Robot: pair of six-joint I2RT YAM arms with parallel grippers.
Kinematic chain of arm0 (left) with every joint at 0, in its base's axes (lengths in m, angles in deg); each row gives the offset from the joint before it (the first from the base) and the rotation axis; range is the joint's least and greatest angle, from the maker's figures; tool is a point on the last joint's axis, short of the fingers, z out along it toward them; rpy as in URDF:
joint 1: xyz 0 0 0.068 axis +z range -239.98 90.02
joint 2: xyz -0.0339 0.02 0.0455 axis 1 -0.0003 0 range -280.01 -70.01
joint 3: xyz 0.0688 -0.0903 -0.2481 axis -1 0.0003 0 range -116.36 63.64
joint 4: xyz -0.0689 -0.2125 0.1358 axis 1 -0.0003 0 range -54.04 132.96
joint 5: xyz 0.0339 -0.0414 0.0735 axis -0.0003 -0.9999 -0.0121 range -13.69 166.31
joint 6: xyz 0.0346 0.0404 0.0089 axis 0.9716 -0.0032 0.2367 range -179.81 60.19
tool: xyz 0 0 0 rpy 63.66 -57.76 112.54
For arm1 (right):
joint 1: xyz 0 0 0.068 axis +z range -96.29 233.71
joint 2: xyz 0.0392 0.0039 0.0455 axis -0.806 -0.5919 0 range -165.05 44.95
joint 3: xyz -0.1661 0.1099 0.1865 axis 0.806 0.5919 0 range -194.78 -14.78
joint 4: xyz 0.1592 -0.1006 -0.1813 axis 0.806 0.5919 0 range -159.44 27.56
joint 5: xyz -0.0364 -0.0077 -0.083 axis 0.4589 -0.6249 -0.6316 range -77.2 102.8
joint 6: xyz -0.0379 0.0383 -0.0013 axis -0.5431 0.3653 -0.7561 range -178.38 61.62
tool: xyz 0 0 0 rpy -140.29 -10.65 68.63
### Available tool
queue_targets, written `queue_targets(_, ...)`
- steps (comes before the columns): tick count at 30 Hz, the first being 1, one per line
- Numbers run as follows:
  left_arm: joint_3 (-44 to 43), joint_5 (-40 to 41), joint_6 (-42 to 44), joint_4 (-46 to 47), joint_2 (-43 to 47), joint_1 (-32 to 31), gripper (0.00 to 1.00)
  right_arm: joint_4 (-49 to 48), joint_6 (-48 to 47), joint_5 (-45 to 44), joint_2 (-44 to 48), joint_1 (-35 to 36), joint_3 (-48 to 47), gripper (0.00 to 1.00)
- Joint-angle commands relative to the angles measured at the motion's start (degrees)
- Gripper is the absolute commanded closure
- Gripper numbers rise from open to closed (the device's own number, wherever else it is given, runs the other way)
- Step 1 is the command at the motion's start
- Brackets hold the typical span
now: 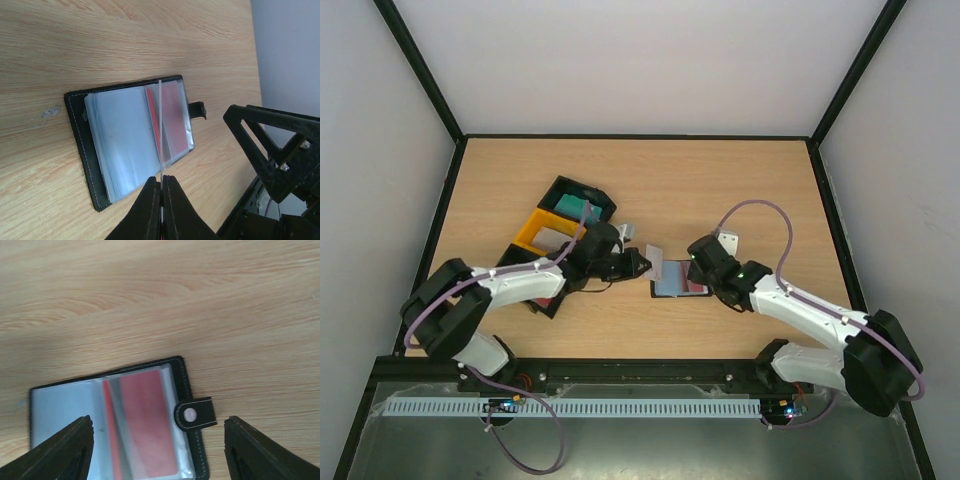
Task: Put the credit cards into the card holder
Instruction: Insert the credit card into the card holder.
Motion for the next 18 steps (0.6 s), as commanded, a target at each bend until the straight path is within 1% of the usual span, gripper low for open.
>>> queue_targets(1, -1.0, -0.2, -0.8, 7.4, -3.8, -0.7, 0.98, -1.8, -2.3, 2.0, -2.5, -4.1, 3.1, 0.32)
queue_targets(4, -0.9, -3.5, -1.7, 11.2, -7.3, -0.7, 0.98, -5.5, -3.0, 8.8, -3.2, -6.8, 5.6, 0.33)
queue_targets(7, -0.7, -6.4, -3.3, 15.4, -10.8, -0.9, 0.98, -7.0, -2.1, 12.4, -3.1, -8.3, 8.3, 0.34)
queue_targets(11, -0.1, -8.1, -5.7, 20.5, -13.9, -1.4, 0.98, -9.4, -0.4, 17.5, -2.3, -9.6, 12.0, 0.37)
queue_targets(15, 0.9, -7.7, -7.6, 23.6, -15.4, -1.6, 0.98, -10.8, 0.4, 20.1, -2.2, -9.6, 13.4, 0.44)
queue_targets(18, 1.0, -6.9, -8.2, 24.0, -16.6, -1.6, 0.98, -11.1, -0.1, 19.9, -4.7, -9.7, 12.8, 0.51)
